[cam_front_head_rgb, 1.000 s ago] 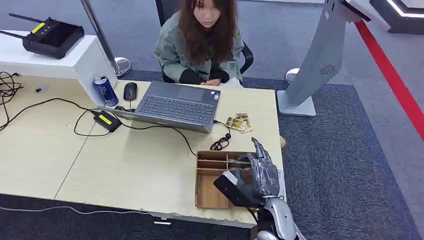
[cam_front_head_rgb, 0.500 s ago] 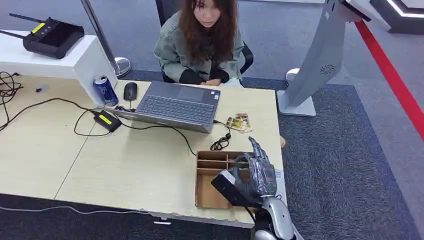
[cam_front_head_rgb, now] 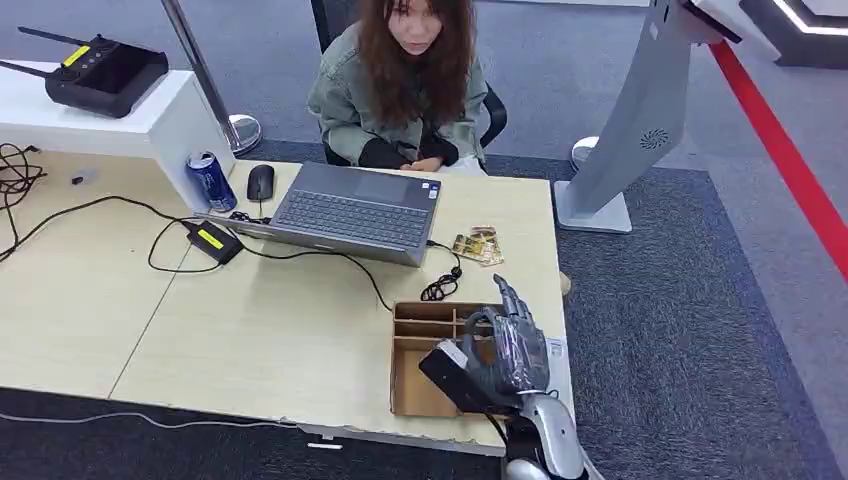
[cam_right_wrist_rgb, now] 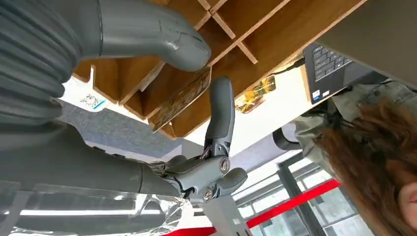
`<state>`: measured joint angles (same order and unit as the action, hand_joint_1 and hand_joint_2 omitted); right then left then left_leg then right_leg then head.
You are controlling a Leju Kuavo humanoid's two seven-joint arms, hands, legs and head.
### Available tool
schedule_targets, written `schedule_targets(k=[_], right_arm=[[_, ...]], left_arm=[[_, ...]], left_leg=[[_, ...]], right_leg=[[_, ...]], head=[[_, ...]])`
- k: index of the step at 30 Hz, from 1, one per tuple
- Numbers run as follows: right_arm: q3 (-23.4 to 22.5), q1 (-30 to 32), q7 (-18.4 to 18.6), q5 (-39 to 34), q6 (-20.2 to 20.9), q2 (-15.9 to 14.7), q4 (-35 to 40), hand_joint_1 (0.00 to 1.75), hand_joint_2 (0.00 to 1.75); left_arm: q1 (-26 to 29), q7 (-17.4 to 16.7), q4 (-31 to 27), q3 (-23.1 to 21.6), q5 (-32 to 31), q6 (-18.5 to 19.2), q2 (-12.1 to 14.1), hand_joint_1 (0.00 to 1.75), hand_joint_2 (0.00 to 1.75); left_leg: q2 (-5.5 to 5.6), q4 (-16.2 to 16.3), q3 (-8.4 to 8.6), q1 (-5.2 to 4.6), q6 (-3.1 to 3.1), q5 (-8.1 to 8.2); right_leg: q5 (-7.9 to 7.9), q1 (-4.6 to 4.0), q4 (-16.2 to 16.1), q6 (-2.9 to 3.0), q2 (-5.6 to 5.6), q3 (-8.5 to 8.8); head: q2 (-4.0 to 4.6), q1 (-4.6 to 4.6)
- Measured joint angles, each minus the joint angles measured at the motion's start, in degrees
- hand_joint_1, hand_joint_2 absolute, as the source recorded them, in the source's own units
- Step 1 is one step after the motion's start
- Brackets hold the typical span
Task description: Pass the card to the sensor for recognition and then transmit it.
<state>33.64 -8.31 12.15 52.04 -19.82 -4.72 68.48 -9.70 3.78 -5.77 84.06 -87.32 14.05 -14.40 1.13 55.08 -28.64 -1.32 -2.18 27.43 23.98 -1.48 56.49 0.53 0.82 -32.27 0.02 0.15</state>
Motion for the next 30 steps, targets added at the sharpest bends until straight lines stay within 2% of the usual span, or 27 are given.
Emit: schedule_targets(k=[22, 30], right_arm=[[0.7, -0.2, 0.3, -0.5, 0.1, 0.5, -1.3, 0.98, 1.75], [0.8, -0.3, 0.4, -0.9, -0.7, 0.7, -2.1, 0.87, 1.75]], left_arm=[[0.0, 0.0, 0.0, 0.0, 0.0, -0.4, 0.0, 0.00, 0.00], [0.0, 0.0, 0.0, 0.0, 0.0, -0.5, 0.0, 0.00, 0.00]], left_leg=[[0.00, 0.0, 0.00, 0.00, 0.00, 0.00], [0.00, 0.0, 0.00, 0.00, 0.00, 0.00]], right_leg=[[0.00, 0.00, 0.0, 0.00, 0.00, 0.00], [0.00, 0.00, 0.0, 0.00, 0.00, 0.00]], head=[[0.00, 0.02], [0.00, 0.02]])
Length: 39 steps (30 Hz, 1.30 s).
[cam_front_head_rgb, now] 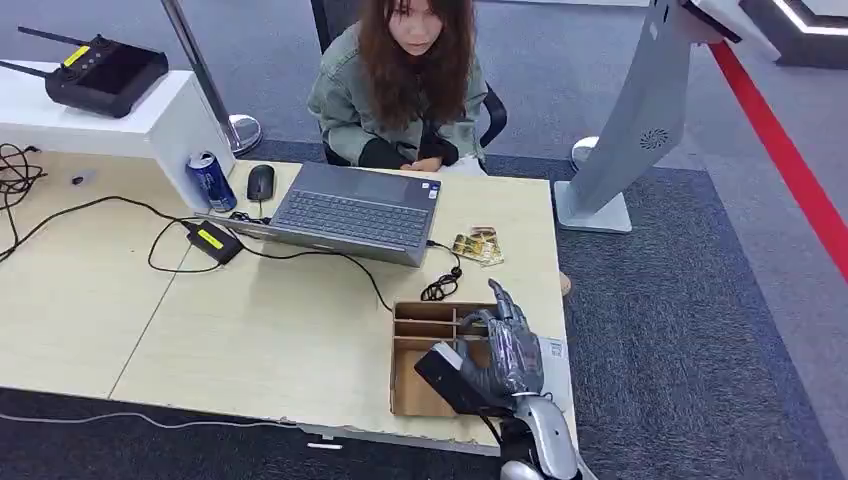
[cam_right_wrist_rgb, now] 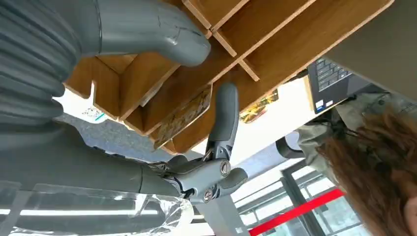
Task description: Pass the card to the sensor for recognition and then transmit it.
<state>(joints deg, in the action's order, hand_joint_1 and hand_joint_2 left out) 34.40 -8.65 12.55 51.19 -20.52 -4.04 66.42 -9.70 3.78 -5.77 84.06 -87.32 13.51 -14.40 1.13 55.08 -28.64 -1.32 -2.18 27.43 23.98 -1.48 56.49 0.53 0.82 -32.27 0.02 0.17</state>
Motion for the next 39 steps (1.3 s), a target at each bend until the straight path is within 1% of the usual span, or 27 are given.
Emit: schedule_targets(k=[1, 2, 6, 11, 18, 28, 32, 34, 39], right_arm=[[0.0, 0.0, 0.0, -0.1, -0.1, 0.0, -0.1, 0.87, 1.75], [0.0, 0.0, 0.0, -0.1, -0.2, 0.0, -0.1, 0.80, 1.75], [0.0, -0.1, 0.4, -0.1, -1.1, 0.0, -0.4, 0.68, 1.75], [0.0, -0.1, 0.4, -0.1, -1.4, 0.0, -0.6, 0.68, 1.75], [0.0, -0.1, 0.7, 0.1, -1.7, 0.0, -1.3, 0.61, 1.75], [0.0, -0.7, 1.2, 1.4, -3.2, 0.0, -2.6, 0.61, 1.75], [-0.1, -0.7, 1.2, 2.0, -3.5, 0.0, -3.1, 0.66, 1.75], [-0.1, -0.7, 1.6, 2.1, -3.7, 0.0, -3.2, 0.73, 1.75], [-0.2, -0.8, 1.5, 2.6, -5.8, 0.0, -4.1, 0.86, 1.75]], left_arm=[[0.0, 0.0, 0.0, 0.0, 0.0, -0.1, 0.0, 0.00, 0.00], [0.0, 0.0, 0.0, 0.0, 0.0, -0.2, 0.0, 0.00, 0.00], [0.0, 0.0, 0.0, 0.0, 0.0, -0.3, 0.0, 0.00, 0.00], [0.0, 0.0, 0.0, 0.0, 0.0, -0.3, 0.0, 0.00, 0.00], [0.0, 0.0, 0.0, 0.0, 0.0, -0.5, 0.0, 0.00, 0.00], [0.0, 0.0, 0.0, 0.0, 0.0, -0.6, 0.0, 0.00, 0.00], [0.0, 0.0, 0.0, 0.0, 0.0, -0.7, 0.0, 0.00, 0.00], [0.0, 0.0, 0.0, 0.0, 0.0, -0.8, 0.0, 0.00, 0.00], [0.0, 0.0, 0.0, 0.0, 0.0, -1.2, 0.0, 0.00, 0.00]], left_leg=[[0.00, 0.0, 0.00, 0.00, 0.00, 0.00], [0.00, 0.0, 0.00, 0.00, 0.00, 0.00], [0.00, 0.0, 0.00, 0.00, 0.00, 0.00], [0.00, 0.0, 0.00, 0.00, 0.00, 0.00], [0.00, 0.0, 0.00, 0.00, 0.00, 0.00], [0.00, 0.0, 0.00, 0.00, 0.00, 0.00], [0.00, 0.0, 0.00, 0.00, 0.00, 0.00], [0.00, 0.0, 0.00, 0.00, 0.00, 0.00], [0.00, 0.0, 0.00, 0.00, 0.00, 0.00]], right_leg=[[0.00, 0.00, 0.0, 0.00, 0.00, 0.00], [0.00, 0.00, 0.0, 0.00, 0.00, 0.00], [0.00, 0.00, 0.0, 0.00, 0.00, 0.00], [0.00, 0.00, 0.0, 0.00, 0.00, 0.00], [0.00, 0.00, 0.0, 0.00, 0.00, 0.00], [0.00, 0.00, 0.0, 0.00, 0.00, 0.00], [0.00, 0.00, 0.0, 0.00, 0.00, 0.00], [0.00, 0.00, 0.0, 0.00, 0.00, 0.00], [0.00, 0.00, 0.0, 0.00, 0.00, 0.00]], head=[[0.00, -0.02], [0.00, 0.00], [0.00, -0.02], [0.00, 0.00], [0.00, -0.02], [0.00, -0.02], [0.00, 0.00], [0.00, 0.00], [0.00, 0.00]])
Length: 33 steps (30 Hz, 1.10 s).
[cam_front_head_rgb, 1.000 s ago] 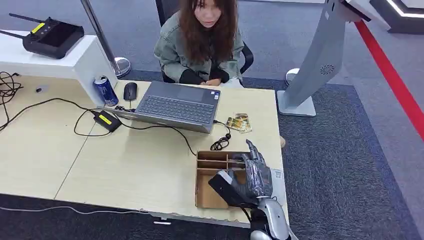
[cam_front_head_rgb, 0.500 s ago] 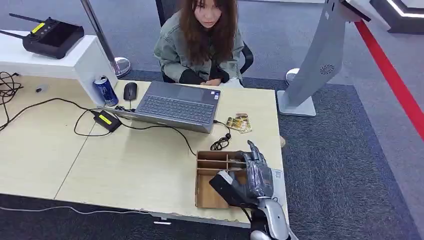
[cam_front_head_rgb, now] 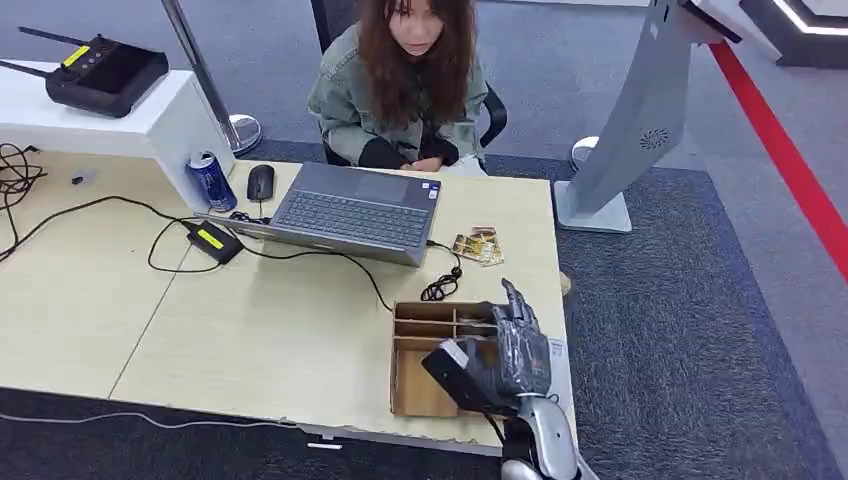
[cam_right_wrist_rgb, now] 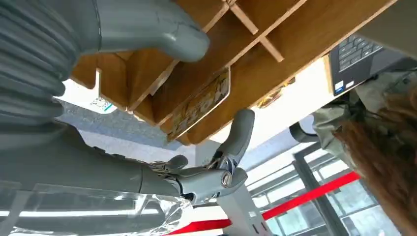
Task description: Pass the card to the sensor for recognition and then transmit it.
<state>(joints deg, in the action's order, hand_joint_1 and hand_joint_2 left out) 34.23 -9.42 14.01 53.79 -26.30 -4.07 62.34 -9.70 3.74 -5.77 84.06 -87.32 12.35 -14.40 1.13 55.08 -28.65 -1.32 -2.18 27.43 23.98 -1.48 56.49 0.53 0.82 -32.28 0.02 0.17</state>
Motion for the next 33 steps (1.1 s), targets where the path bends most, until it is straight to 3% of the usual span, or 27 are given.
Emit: schedule_targets(k=[22, 28, 31, 33], right_arm=[[-1.6, -0.4, -0.9, 1.0, -1.3, -0.4, -1.9, 0.91, 1.75], [-1.7, -0.5, -1.0, 1.2, -1.3, -0.5, -2.1, 0.91, 1.75], [-1.8, -0.5, -1.0, 1.2, -1.3, -0.6, -2.1, 1.10, 1.75], [-1.8, -0.5, -1.0, 1.2, -1.3, -0.7, -2.1, 1.47, 1.75]], left_arm=[[0.0, -0.2, 0.0, 0.0, 0.0, 0.0, 0.0, 0.00, 0.00], [0.0, -1.9, 0.0, 0.0, 0.0, 0.0, 0.3, 0.00, 0.00], [0.0, -2.4, 0.0, 0.0, 0.0, 0.0, 0.8, 0.00, 0.00], [-0.1, -3.1, 0.0, 0.0, 0.0, 0.7, 1.3, 0.00, 0.00]], left_leg=[[0.00, 0.0, 0.01, 0.00, 0.00, 0.00], [0.00, 0.0, 0.01, 0.00, 0.00, 0.00], [0.00, 0.0, 0.02, 0.00, 0.00, 0.00], [0.00, 0.0, 0.02, 0.00, 0.00, 0.00]], right_leg=[[0.00, 0.00, 0.0, 0.00, 0.00, 0.00], [0.00, 0.00, 0.0, 0.00, 0.00, 0.01], [0.00, 0.00, 0.0, 0.00, 0.00, 0.01], [0.00, 0.00, 0.0, 0.00, 0.00, 0.01]], head=[[0.00, 0.00], [0.00, 0.00], [0.00, 0.00], [0.00, 0.00]])
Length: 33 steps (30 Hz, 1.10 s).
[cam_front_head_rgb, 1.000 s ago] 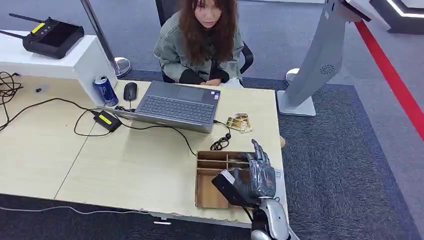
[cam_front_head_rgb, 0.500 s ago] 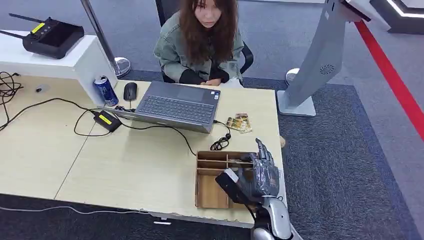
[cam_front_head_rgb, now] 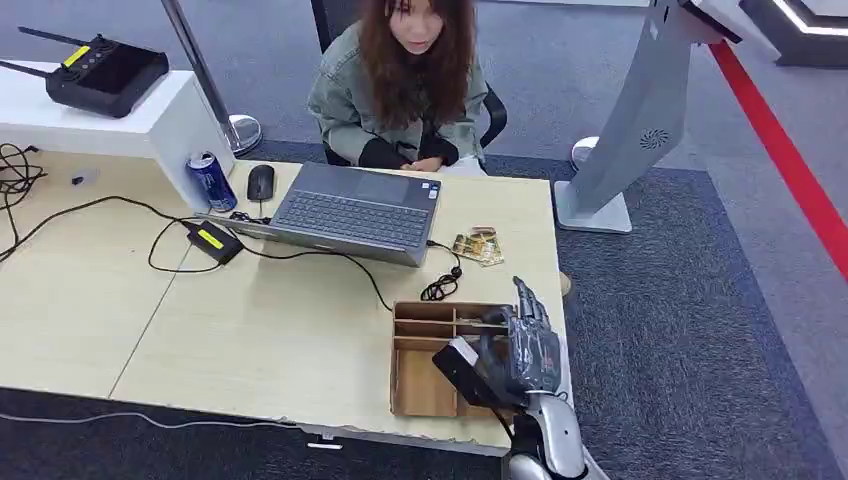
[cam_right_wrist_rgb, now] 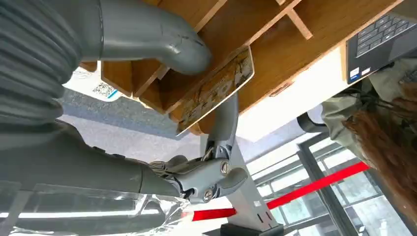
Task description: Pass the card to the sensor for recognition and then transmit it.
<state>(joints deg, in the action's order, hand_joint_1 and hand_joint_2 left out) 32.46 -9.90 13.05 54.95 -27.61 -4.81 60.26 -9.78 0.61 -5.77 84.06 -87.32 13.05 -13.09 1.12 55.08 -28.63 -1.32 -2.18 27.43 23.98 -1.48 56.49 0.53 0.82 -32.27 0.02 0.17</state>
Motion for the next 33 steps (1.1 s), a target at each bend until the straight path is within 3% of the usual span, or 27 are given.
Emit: schedule_targets(k=[4, 20, 23, 33], right_arm=[[0.0, 0.0, -0.4, 0.0, 0.1, -0.2, 0.0, 1.62, 1.75], [-0.1, -1.2, -4.2, -1.2, 0.5, -0.6, -1.6, 1.55, 1.75], [-0.2, -1.4, -4.8, -1.6, 0.5, -0.6, -1.9, 1.59, 1.75], [-0.2, -1.5, -4.9, -1.6, 0.5, -0.6, -1.9, 1.59, 1.75]], left_arm=[[-0.2, -1.9, 0.0, 0.0, 0.0, 2.1, 2.0, 0.00, 0.00], [-1.4, -8.2, 0.0, 0.0, 0.0, 7.1, 12.9, 0.00, 0.00], [-1.5, -8.8, 0.0, 0.0, 0.0, 7.2, 14.1, 0.00, 0.00], [-1.5, -8.8, 0.0, 0.0, 0.0, 7.2, 14.1, 0.00, 0.00]], left_leg=[[0.00, 0.0, 0.00, 0.01, 0.00, 0.00], [-0.02, 0.0, 0.03, 0.04, 0.02, -0.01], [-0.02, 0.0, 0.03, 0.04, 0.02, -0.01], [-0.02, 0.0, 0.03, 0.04, 0.02, -0.01]], right_leg=[[0.00, -0.01, 0.0, 0.00, 0.00, 0.00], [0.01, -0.04, 0.0, 0.02, 0.00, 0.02], [0.01, -0.05, 0.0, 0.02, 0.01, 0.02], [0.01, -0.05, 0.0, 0.02, 0.01, 0.02]], head=[[0.00, -0.02], [0.00, 0.00], [0.00, 0.00], [0.00, 0.00]])
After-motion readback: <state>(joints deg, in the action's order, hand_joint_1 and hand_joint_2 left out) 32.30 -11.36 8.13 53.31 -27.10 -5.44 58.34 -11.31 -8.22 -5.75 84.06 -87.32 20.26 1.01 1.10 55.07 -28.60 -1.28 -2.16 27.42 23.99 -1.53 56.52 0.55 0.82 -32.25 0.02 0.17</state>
